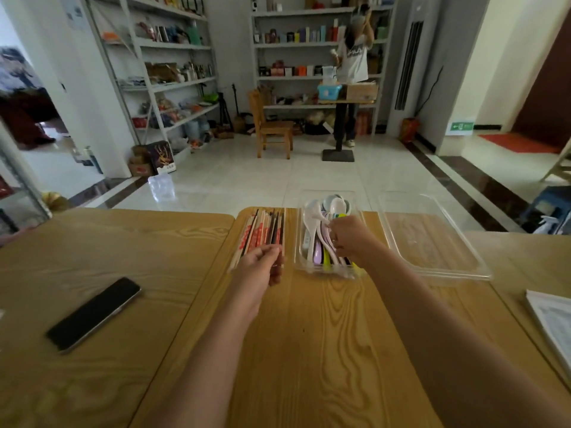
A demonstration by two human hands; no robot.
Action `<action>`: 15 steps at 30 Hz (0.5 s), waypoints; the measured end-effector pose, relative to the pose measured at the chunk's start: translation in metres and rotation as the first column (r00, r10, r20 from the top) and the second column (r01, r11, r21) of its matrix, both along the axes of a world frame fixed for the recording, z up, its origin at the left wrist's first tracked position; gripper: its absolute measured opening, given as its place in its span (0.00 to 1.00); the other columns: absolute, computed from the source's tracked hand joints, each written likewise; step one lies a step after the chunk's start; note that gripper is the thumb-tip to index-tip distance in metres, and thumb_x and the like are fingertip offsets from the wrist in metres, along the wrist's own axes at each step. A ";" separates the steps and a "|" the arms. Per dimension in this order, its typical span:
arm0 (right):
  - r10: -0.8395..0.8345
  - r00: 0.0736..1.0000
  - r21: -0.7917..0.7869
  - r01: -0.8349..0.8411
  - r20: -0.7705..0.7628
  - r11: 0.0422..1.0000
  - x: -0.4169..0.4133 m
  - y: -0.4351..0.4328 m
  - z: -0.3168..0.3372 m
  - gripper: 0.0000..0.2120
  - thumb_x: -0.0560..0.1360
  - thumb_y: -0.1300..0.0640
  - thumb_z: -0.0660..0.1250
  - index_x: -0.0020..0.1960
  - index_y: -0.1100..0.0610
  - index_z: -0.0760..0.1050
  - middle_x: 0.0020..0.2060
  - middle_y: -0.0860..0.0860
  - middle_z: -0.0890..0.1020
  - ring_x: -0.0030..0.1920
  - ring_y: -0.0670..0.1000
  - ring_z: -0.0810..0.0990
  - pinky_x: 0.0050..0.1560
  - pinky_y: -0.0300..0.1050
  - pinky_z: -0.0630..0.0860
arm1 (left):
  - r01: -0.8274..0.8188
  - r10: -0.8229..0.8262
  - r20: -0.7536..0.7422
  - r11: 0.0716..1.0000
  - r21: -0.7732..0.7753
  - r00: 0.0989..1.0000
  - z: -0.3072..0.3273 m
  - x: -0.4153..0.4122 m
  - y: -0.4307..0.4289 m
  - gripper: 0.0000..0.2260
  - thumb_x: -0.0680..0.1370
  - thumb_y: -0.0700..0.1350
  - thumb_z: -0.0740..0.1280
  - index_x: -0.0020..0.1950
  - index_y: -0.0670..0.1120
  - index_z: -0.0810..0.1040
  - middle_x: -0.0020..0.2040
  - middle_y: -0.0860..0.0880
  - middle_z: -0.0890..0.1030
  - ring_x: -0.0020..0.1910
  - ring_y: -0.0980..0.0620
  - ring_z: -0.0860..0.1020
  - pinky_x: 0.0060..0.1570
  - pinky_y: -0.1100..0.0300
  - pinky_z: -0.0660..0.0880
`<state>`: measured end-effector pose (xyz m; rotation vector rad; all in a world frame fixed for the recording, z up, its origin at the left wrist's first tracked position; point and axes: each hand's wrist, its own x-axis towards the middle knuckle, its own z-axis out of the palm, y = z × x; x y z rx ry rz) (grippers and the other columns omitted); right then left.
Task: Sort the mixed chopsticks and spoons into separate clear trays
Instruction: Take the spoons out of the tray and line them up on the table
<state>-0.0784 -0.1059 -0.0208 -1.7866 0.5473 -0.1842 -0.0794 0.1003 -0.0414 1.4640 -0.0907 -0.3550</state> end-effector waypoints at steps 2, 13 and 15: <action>-0.098 0.994 0.217 0.087 0.040 0.972 -0.023 0.008 0.008 0.12 0.82 0.56 0.57 0.48 0.60 0.76 0.29 0.49 0.68 0.26 0.46 0.65 0.24 0.40 0.65 | 0.017 -0.018 0.029 1.000 0.024 0.999 0.003 -0.010 0.001 0.07 0.81 0.43 0.64 0.56 0.45 0.80 0.42 0.48 0.82 0.37 0.54 0.78 0.38 0.61 0.76; -0.024 0.997 0.482 0.055 -0.070 0.875 -0.139 0.089 -0.031 0.09 0.79 0.57 0.66 0.50 0.61 0.81 0.36 0.52 0.80 0.39 0.51 0.75 0.40 0.43 0.70 | -0.071 0.042 -0.097 0.949 -0.308 0.994 -0.015 -0.064 0.039 0.11 0.81 0.48 0.63 0.52 0.40 0.79 0.34 0.50 0.77 0.31 0.56 0.73 0.32 0.63 0.70; -0.009 0.991 0.382 0.060 -0.135 0.922 -0.143 0.100 -0.036 0.10 0.78 0.55 0.68 0.48 0.61 0.83 0.33 0.52 0.76 0.35 0.49 0.72 0.36 0.42 0.71 | -0.092 0.056 -0.122 0.946 -0.311 0.991 -0.018 -0.069 0.043 0.12 0.82 0.48 0.62 0.50 0.41 0.79 0.34 0.49 0.77 0.31 0.55 0.73 0.31 0.63 0.69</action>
